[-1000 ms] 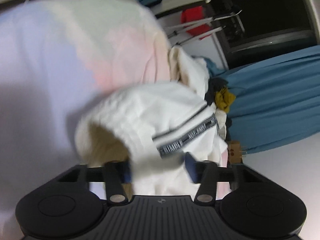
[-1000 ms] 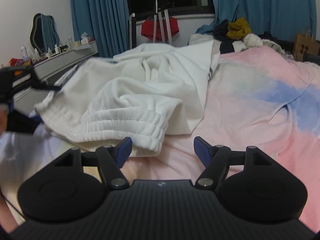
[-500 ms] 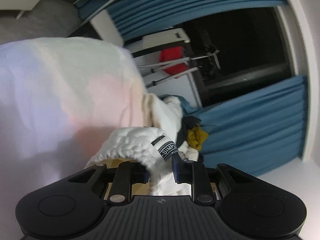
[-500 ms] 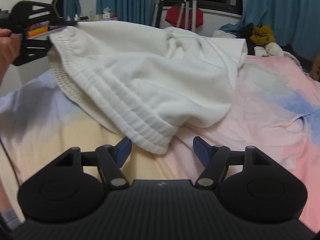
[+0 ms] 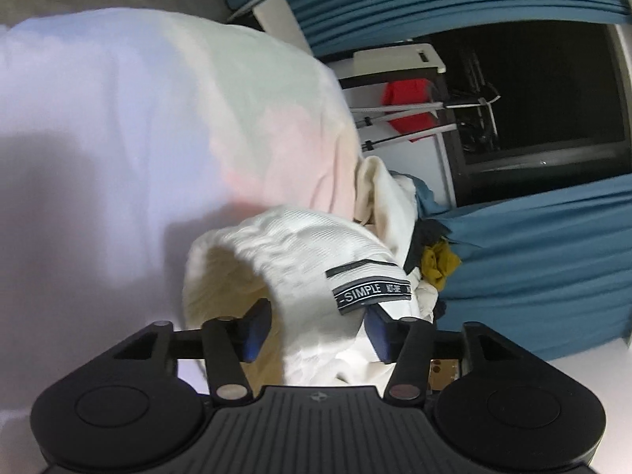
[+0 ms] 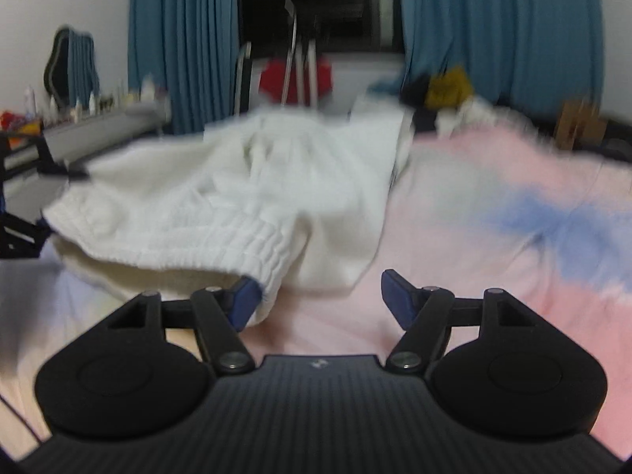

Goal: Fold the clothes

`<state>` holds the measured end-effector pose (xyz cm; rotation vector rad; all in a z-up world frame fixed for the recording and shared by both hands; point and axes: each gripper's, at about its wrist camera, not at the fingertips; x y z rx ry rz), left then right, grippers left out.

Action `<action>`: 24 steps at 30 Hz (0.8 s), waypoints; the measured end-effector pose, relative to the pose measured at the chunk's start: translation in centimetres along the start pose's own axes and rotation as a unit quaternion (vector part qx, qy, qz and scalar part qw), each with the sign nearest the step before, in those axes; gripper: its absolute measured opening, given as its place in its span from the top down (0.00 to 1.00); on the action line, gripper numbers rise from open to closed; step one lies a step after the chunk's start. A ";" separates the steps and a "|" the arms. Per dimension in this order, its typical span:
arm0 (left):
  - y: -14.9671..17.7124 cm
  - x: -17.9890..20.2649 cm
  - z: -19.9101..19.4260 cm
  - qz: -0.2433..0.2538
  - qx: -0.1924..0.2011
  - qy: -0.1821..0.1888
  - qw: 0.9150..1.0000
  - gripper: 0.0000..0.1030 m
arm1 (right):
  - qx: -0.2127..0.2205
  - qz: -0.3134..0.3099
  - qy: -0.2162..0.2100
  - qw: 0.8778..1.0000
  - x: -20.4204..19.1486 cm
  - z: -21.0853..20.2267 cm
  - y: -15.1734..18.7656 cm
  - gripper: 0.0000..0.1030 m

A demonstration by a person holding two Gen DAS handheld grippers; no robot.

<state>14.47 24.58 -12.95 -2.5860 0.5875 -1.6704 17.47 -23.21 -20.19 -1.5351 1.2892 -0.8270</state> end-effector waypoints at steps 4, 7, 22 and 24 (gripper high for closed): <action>0.5 -0.2 -0.3 0.007 0.021 -0.016 1.000 0.43 | -0.036 0.012 -0.011 0.999 0.0 1.2 0.9 0.37; 0.8 0.1 -1.0 0.027 0.038 -0.024 0.999 0.44 | -0.008 0.005 -0.017 1.000 -0.6 0.5 0.6 0.44; -0.2 3.1 -1.5 0.096 0.083 -0.034 0.991 0.72 | -0.012 0.021 -0.068 0.997 -1.0 -0.7 -0.5 0.85; -0.8 5.1 -1.8 0.120 0.095 -0.026 0.988 0.73 | -0.008 0.034 -0.088 0.995 -0.9 -1.0 -0.6 0.85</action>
Point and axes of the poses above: each gripper's, at about its wrist camera, not at the fingertips, and z roughly the way its jaws point, x to its right, y to its underside, and after that the axes turned 5 degrees about x, right-handed
